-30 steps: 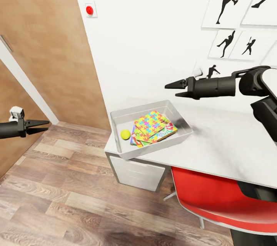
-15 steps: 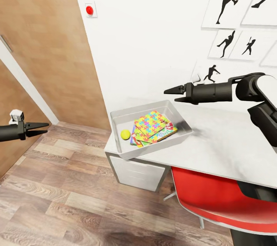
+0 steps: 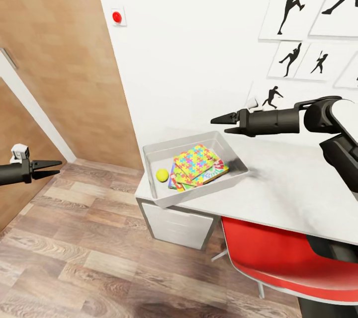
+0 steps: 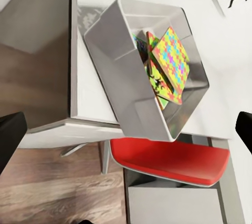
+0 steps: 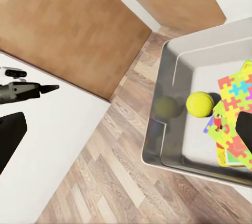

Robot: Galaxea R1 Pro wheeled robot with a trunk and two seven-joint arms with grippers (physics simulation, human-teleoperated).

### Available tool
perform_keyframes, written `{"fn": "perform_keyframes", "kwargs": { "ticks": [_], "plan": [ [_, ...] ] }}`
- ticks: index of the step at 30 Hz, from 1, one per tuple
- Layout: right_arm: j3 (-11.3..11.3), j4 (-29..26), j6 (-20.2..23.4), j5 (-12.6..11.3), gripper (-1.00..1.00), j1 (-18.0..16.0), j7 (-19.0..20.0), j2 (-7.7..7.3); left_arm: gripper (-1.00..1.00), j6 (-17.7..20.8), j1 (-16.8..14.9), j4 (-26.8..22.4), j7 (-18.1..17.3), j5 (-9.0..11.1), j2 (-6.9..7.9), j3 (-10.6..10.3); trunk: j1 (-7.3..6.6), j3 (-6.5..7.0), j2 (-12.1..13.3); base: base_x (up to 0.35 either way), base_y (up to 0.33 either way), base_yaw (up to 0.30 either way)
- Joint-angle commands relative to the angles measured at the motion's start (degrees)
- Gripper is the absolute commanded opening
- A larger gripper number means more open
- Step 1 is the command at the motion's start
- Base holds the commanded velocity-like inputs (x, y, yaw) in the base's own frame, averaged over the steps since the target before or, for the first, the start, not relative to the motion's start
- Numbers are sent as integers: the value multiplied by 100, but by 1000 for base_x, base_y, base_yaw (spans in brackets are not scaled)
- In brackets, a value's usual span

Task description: Put all the toys in the child's room - the three board games (two on the bed and one on the table), the two jigsaw puzzles on the table, and the tennis ball on the table - inside the toy box on the table in the child's room.

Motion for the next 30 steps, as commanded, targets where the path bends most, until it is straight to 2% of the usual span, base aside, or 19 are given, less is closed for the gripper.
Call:
{"fn": "perform_keyframes", "kwargs": {
  "ticks": [1, 5, 10, 14, 15, 20, 24, 30],
  "plan": [
    [9, -9, -2, -59, 100, -1, -56, -3, 100, 26, -7, 46, -13, 20, 5, -16, 4, -2, -11, 0, 0, 0],
    [9, -26, 10, -59, 100, 28, -48, -6, 100, -230, -7, 356, -21, 17, 11, -9, 4, 35, -11, 0, 0, 0],
    [11, -32, 18, -61, 100, 36, -42, -5, 100, -336, -4, 513, -24, -2, 48, -24, 4, 82, -11, 0, 0, 0],
    [15, -36, 23, -64, 100, 38, -36, 2, 100, -371, 3, 674, -25, -160, 135, -36, 4, 119, -11, 0, 0, 0],
    [14, -38, 23, -62, 100, 39, -35, 4, 100, -376, 6, 797, -26, -285, 158, -38, 4, 129, -11, 0, 0, 0],
    [11, -40, 21, -61, 100, 39, -33, 11, 100, -391, 11, 1110, -28, -645, 189, -41, 4, 176, -11, 0, 0, 0],
    [9, -37, 16, -63, 100, 39, -20, 19, 100, -395, 12, 1207, -26, -777, 196, -46, 4, 213, -11, 0, 0, 0],
    [12, -37, 13, -67, 100, 39, 5, 31, 100, -396, 11, 1244, -24, -843, 195, -50, 4, 270, -11, 0, 0, 0]
  ]
}}
